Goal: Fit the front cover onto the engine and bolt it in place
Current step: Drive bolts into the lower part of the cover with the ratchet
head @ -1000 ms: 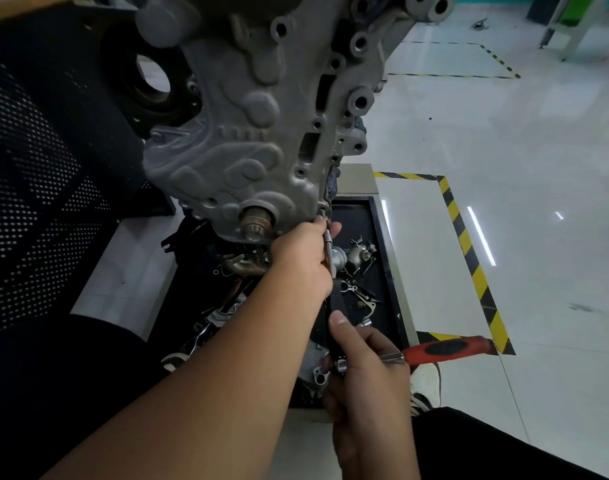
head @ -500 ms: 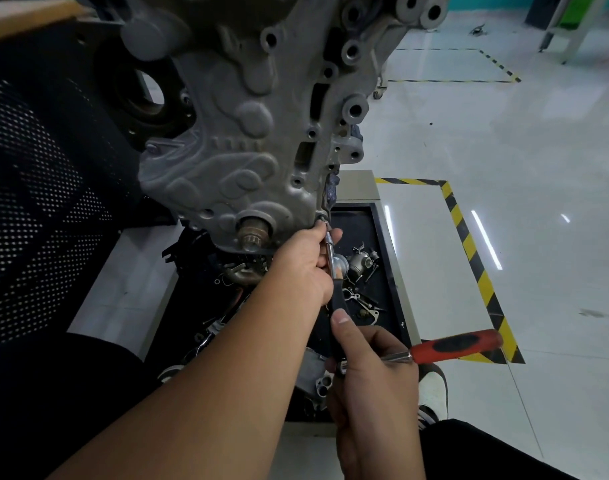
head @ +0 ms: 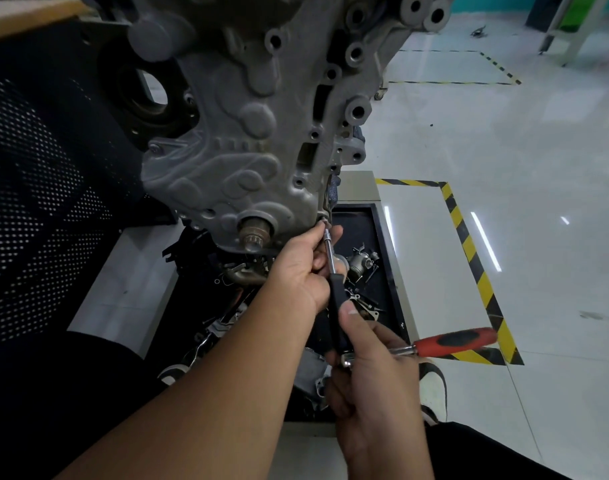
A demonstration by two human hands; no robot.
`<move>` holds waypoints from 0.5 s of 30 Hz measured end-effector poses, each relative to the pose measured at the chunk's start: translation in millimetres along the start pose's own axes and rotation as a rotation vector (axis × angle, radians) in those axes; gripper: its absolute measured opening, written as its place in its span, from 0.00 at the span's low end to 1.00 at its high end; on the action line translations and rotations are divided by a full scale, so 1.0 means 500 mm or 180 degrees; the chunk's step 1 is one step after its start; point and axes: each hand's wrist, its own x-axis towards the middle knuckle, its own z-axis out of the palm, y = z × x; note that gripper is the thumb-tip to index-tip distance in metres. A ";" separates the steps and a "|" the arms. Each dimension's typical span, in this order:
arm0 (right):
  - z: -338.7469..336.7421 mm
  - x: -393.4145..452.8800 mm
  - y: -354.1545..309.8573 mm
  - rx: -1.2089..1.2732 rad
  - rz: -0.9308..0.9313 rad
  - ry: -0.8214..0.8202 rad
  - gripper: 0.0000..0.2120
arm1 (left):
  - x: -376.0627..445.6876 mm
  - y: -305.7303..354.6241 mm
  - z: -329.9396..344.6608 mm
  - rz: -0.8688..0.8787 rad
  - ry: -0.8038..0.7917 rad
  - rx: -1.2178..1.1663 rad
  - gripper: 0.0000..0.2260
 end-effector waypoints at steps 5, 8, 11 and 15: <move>0.037 -0.015 0.024 0.0348 0.0325 -0.0073 0.12 | -0.020 -0.005 -0.032 0.0085 -0.0316 0.0331 0.09; 0.052 -0.022 0.028 0.1219 0.0843 -0.0360 0.13 | -0.030 -0.011 -0.044 0.0056 -0.0570 0.0472 0.10; 0.049 -0.023 0.030 0.2414 0.1401 -0.0793 0.15 | -0.038 -0.009 -0.050 -0.0032 -0.0774 0.0550 0.08; 0.050 -0.023 0.024 0.1698 0.1091 -0.0491 0.14 | -0.035 -0.002 -0.034 -0.0083 -0.0455 0.0600 0.08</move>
